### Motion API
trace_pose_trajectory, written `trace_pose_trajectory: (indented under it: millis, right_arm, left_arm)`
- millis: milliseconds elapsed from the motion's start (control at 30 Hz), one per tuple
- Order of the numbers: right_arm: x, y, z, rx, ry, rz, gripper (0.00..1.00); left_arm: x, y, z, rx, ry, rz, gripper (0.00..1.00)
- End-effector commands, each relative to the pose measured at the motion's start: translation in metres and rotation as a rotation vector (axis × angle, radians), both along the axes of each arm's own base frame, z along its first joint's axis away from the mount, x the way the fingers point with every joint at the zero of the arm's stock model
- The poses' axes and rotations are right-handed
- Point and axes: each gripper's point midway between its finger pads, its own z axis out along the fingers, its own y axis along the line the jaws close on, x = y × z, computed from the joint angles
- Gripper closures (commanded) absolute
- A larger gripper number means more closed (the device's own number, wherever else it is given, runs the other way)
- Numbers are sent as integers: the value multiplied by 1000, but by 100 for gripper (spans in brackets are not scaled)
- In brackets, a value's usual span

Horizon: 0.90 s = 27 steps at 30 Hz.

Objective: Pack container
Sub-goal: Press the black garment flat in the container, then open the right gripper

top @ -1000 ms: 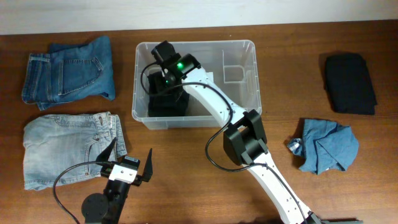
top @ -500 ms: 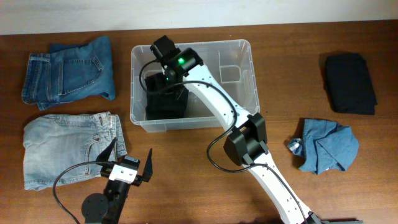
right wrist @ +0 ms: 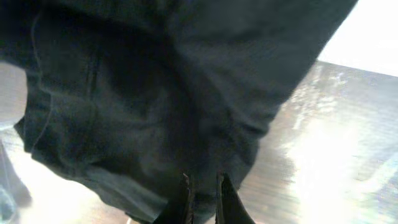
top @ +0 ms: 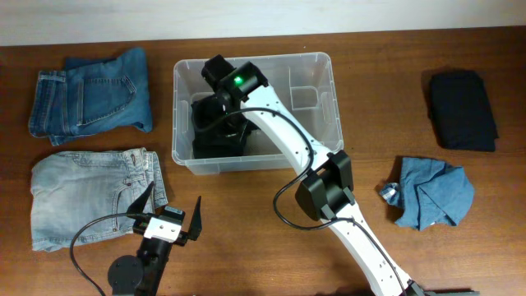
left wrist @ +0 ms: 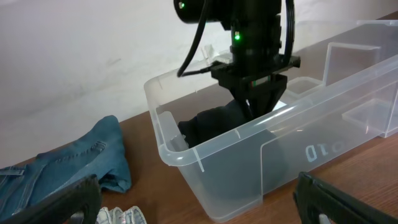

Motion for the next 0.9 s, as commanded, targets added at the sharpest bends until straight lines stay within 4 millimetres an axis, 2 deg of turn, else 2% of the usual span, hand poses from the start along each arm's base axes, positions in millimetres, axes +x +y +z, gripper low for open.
trace_pose_trajectory:
  millis: [0,200,333,467,567,633,700,767,867]
  right_arm:
    - [-14,16,6,19,9,10,92]
    - [-28,28,-10,4,32,19,92]
    - [-26,26,-15,-30,9,22,92]
    - [-11,20,9,-29,-69,8,92]
    - [1,13,38,-34,-151,-11,92]
    - [13,10,65,-5,-221,-30,88]
    - [21,11,79,28,-262,-41,88]
    - [32,14,84,58,-298,-54,88]
    - [45,22,77,85,-327,-63,89]
  left_arm:
    - [0,1,-1,11,0,4,1]
    - [0,1,-1,11,1,4,1]
    - [0,1,-1,11,1,4,1]
    - [0,1,-1,11,1,4,1]
    - [0,1,-1,11,1,4,1]
    - [0,1,-1,11,0,4,1]
    - [0,1,-1,11,1,4,1]
    - [0,1,-1,11,1,4,1]
    - [0,1,-1,11,1,4,1]
